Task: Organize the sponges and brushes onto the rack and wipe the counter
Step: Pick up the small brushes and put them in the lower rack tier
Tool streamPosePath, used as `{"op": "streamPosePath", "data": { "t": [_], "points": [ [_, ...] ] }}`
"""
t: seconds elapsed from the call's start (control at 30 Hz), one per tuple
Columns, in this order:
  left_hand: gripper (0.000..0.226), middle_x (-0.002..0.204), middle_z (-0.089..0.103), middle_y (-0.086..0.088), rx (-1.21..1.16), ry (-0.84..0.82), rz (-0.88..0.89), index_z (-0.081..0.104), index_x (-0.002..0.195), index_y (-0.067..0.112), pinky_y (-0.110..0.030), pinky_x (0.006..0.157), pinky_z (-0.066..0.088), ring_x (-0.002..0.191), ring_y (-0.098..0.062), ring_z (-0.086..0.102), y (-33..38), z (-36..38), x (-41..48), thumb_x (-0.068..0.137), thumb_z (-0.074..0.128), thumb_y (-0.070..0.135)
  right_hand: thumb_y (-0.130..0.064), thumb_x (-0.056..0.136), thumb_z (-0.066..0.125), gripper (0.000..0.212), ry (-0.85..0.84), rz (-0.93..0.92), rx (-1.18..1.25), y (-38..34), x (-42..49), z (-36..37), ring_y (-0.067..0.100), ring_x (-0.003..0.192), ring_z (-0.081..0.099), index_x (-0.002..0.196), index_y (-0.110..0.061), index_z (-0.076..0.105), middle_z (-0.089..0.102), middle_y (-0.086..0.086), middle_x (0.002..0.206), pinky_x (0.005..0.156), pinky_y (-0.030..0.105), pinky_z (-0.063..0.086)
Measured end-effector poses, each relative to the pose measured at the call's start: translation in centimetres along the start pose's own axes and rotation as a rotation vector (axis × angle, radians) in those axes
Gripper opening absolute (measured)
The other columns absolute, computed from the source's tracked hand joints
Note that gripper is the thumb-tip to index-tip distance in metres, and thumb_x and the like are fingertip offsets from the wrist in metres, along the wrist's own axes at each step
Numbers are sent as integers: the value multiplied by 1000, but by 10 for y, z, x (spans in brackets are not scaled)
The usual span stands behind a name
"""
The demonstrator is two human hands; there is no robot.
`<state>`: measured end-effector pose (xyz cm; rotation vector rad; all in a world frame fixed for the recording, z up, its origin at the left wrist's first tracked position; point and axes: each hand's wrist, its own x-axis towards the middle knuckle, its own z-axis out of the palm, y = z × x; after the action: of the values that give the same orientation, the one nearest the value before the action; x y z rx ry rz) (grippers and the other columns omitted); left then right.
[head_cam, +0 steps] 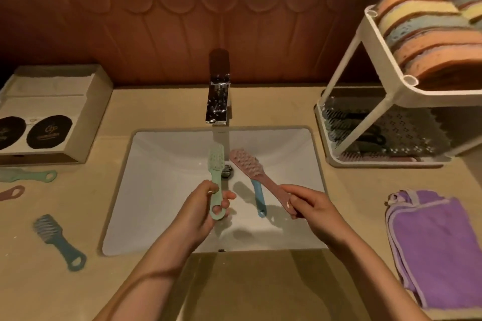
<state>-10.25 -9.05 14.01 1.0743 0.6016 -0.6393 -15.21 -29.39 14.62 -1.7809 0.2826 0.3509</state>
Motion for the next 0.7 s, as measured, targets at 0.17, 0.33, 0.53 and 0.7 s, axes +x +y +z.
{"op": "streamPosePath", "data": {
  "t": [0.17,0.33,0.53,0.7],
  "points": [
    [29,57,55,2,92,-86,12,60,99,13,-18,42,40,42,-6,41,-14,41,2,95,46,37,-5,96,40,42,0,-14,-79,12,-8,-36,0,87,59,92,-39,63,65,-16,97,75,14,44],
    [14,62,52,-1,144,-93,103,62,91,12,-19,45,38,44,-6,41,-20,68,1,93,54,23,-1,96,39,40,69,-16,-76,24,-10,-67,5,92,59,93,-31,66,67,-8,99,71,5,43],
    [16,83,54,-15,302,-20,207,60,102,6,-21,45,40,48,-10,43,-43,92,11,88,62,14,-21,96,46,29,155,-32,-493,33,-11,-93,11,110,44,119,-27,61,56,-6,113,90,22,38],
    [13,65,49,-5,289,-16,239,62,100,7,-25,51,36,52,-12,40,-67,122,17,91,59,16,-47,84,43,44,359,-200,-1042,15,-15,-96,17,109,40,121,-30,61,56,-7,127,82,33,30]
  ]
}}
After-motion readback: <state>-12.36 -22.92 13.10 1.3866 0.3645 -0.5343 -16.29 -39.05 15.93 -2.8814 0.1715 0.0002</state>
